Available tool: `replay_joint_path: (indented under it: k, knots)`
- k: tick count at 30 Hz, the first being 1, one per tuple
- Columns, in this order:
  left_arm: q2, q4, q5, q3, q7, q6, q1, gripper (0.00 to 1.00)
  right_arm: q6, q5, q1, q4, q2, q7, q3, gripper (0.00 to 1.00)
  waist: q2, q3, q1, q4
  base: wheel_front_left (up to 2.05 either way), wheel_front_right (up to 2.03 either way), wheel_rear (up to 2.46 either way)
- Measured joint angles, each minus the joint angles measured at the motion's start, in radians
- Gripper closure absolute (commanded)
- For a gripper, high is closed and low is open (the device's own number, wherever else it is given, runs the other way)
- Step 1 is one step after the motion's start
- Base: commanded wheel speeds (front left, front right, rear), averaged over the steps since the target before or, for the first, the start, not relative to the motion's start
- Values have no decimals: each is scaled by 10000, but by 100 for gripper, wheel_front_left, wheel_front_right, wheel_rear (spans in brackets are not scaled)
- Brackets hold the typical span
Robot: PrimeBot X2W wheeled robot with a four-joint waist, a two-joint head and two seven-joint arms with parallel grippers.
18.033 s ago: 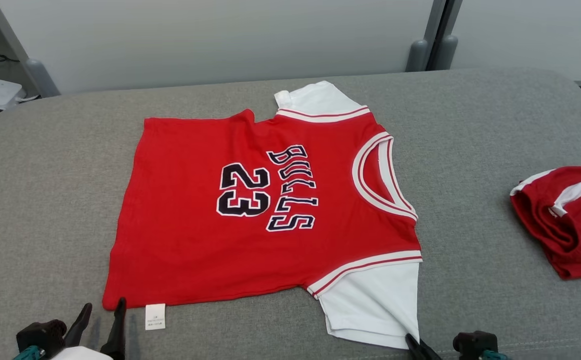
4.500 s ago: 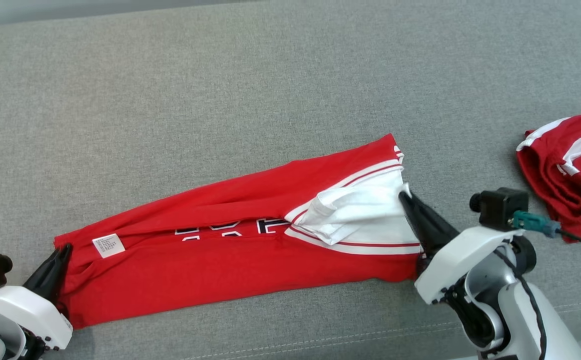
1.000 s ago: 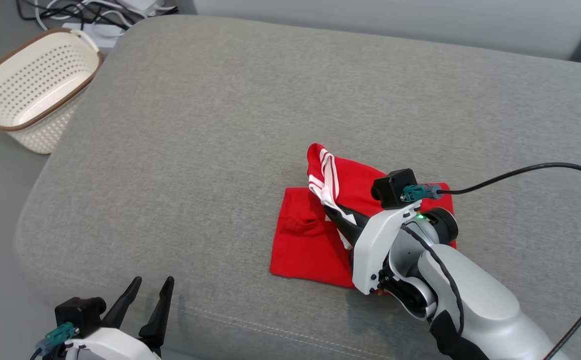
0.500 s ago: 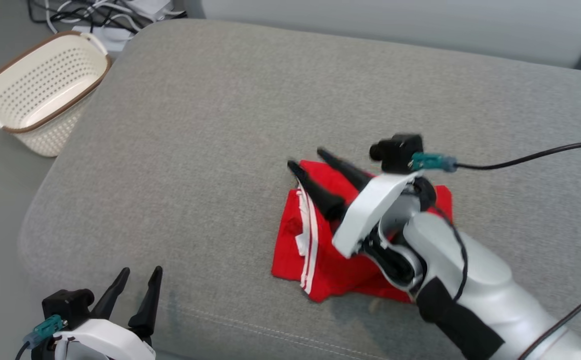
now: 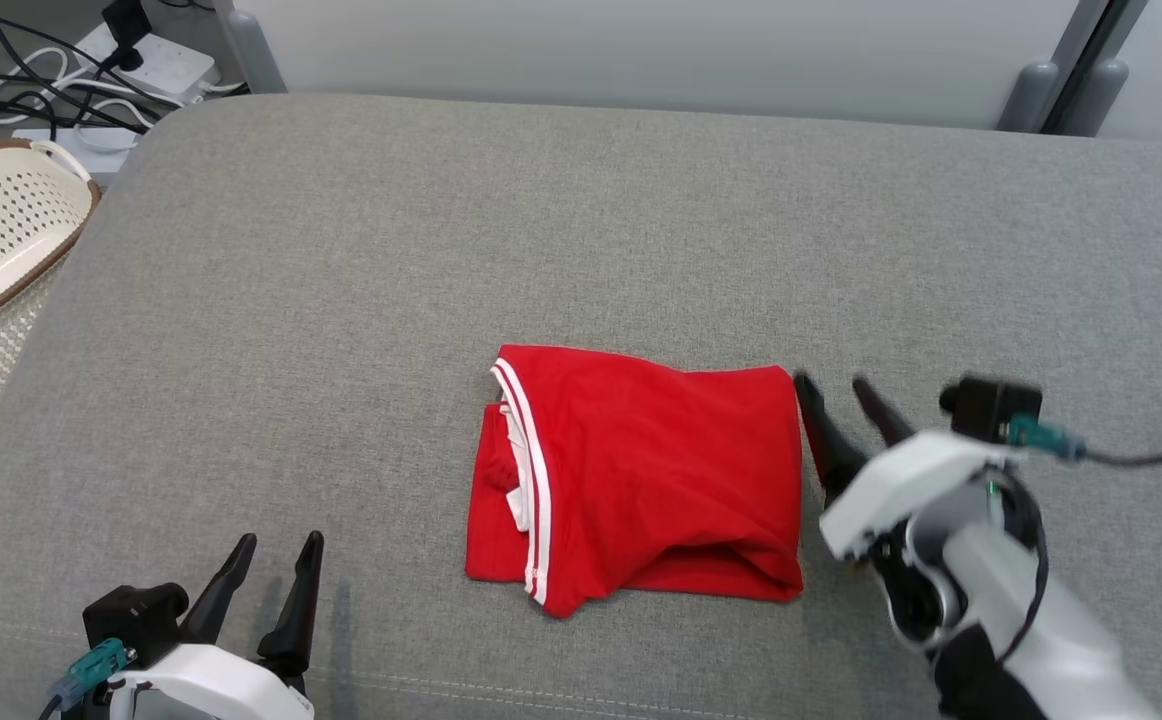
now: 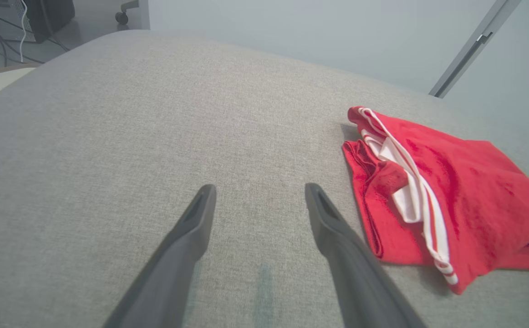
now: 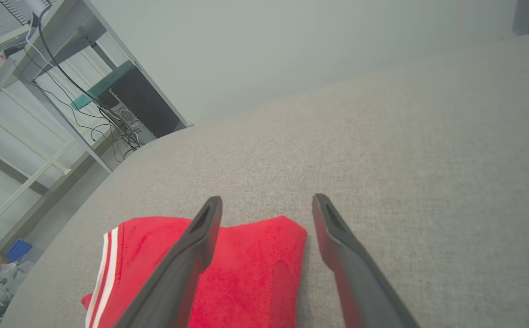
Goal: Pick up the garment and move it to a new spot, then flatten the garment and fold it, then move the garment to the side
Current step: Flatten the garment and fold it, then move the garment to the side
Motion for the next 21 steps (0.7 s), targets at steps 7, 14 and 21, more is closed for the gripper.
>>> replay_joint_path:
  k: [7, 14, 21]
  knots:
    - [31, -69, -6, -138, 0, 0, 7, 0, 0, 387, 1101, -107, 127, -48, -199, 0, 0, 175, 0, 28, 0, 0, 0]
    - [178, -71, -127, -274, 0, 0, 2, 0, 0, 959, 1145, -215, 155, -90, 134, 0, 0, 410, 0, 337, 0, 0, 0]
    - [366, -144, -307, -458, 0, 0, -33, 0, 0, 1323, 528, 487, 140, -190, 182, 0, 0, 770, 0, 666, 0, 0, 0]
